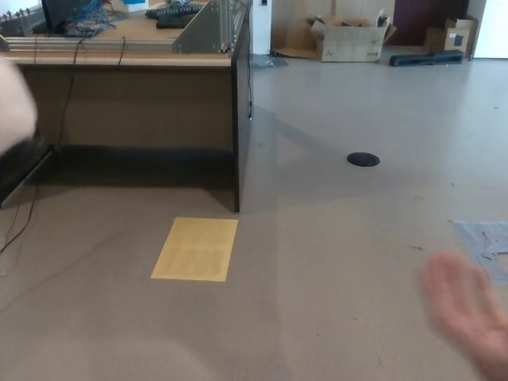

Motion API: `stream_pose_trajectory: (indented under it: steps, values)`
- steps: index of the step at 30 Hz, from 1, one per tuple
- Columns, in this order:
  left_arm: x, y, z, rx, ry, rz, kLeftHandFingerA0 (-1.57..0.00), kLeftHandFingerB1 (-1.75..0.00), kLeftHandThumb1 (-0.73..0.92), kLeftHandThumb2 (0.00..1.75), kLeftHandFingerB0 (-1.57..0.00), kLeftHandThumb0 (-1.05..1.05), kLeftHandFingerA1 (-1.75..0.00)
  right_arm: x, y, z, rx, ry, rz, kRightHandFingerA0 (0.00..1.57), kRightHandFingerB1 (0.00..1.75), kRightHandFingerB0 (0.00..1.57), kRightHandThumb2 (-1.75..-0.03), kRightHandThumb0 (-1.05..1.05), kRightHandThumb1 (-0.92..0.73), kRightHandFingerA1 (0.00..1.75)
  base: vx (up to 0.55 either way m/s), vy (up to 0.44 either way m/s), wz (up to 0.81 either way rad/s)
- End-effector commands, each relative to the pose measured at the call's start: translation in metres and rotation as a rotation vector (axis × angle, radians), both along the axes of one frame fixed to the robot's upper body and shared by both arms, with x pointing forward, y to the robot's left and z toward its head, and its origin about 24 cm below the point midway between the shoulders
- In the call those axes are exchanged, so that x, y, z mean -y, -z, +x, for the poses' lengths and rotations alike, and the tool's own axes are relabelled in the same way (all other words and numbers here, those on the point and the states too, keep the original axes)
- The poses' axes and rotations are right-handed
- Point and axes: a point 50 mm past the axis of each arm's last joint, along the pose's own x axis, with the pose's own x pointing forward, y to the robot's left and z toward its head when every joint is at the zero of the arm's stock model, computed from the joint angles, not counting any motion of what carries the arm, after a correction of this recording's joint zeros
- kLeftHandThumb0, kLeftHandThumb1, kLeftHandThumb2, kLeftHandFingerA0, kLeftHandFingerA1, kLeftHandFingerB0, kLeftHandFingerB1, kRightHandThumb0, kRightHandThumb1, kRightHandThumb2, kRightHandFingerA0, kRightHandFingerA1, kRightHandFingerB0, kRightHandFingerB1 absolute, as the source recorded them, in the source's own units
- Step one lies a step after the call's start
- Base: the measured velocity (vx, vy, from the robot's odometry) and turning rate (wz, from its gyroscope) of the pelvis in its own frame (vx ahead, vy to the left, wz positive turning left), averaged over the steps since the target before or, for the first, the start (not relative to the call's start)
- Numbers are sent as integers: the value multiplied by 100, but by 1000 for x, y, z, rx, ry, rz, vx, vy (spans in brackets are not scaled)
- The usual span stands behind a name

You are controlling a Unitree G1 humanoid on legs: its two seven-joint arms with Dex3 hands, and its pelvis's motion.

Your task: The robot extends its left hand to pick up an emotional support dumpling from the palm of a person and brings its hand down by its side. Then it extends its arm again to hand the dumpling back to the person.

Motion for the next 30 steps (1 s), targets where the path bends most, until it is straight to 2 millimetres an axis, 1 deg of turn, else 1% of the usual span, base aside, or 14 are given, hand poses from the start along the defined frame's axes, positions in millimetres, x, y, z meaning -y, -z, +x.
stream_pose_trajectory:
  steps: [1,5,6,7,8,11,12,13,14,15,16,19,20,30]
  values:
    - [-32,126,-33,-366,139,-329,-73,-175,69,55,-52,8,-175,12,10,-19,-8,42,9,63,42,57,-65,-76,-81,48,0,0,0]
    - [-32,131,-36,-380,142,-333,-73,-175,69,55,-52,8,-175,12,11,-21,-9,43,11,63,42,57,-65,-76,-81,48,0,0,0]
    - [-31,153,-34,-447,129,-390,-64,-175,69,55,-46,17,-175,13,12,-23,-11,45,15,62,42,56,-65,-75,-80,47,0,0,0]
    - [-29,183,-33,-542,116,-463,-60,-167,70,55,-47,17,-175,14,14,-26,-12,47,19,62,42,56,-65,-75,-81,47,0,0,0]
    - [-28,191,-32,-566,116,-479,-60,-167,70,55,-47,17,-175,14,14,-27,-12,47,20,62,42,56,-65,-75,-81,47,0,0,0]
    - [-28,195,-32,-570,122,-481,-60,-167,70,55,-47,17,-175,14,14,-27,-11,47,20,62,42,56,-65,-75,-81,47,0,0,0]
    - [-26,212,-27,-627,111,-503,-93,-124,57,77,-74,34,-138,14,11,-24,5,46,19,59,42,57,-65,-77,-81,45,0,0,0]
    - [-25,217,-26,-643,109,-508,-93,-124,57,77,-74,34,-138,14,10,-24,9,46,18,59,42,57,-65,-77,-81,45,0,0,0]
    - [-25,223,-24,-664,103,-513,-63,-175,72,57,-45,20,-175,13,9,-22,15,48,20,59,42,57,-65,-77,-81,45,0,0,0]
    - [-26,224,-24,-667,102,-514,-63,-175,72,57,-45,20,-175,13,9,-22,17,48,21,59,42,57,-65,-77,-81,45,0,0,0]
    - [-27,232,-24,-692,91,-529,-59,-167,73,55,-46,20,-175,13,8,-21,20,48,21,61,42,56,-65,-76,-81,46,0,0,0]
    - [-28,236,-24,-699,88,-533,-59,-167,73,55,-46,20,-175,13,8,-21,21,47,21,61,42,56,-65,-76,-81,46,0,0,0]
    - [-31,246,-28,-743,64,-525,-61,-175,71,57,-45,21,-175,14,8,-22,17,55,23,62,42,57,-64,-75,-81,46,0,0,0]
    - [-46,268,-35,-826,4,-506,-60,-175,70,57,-43,19,-175,13,7,-19,17,56,22,63,42,57,-65,-77,-81,46,0,0,0]
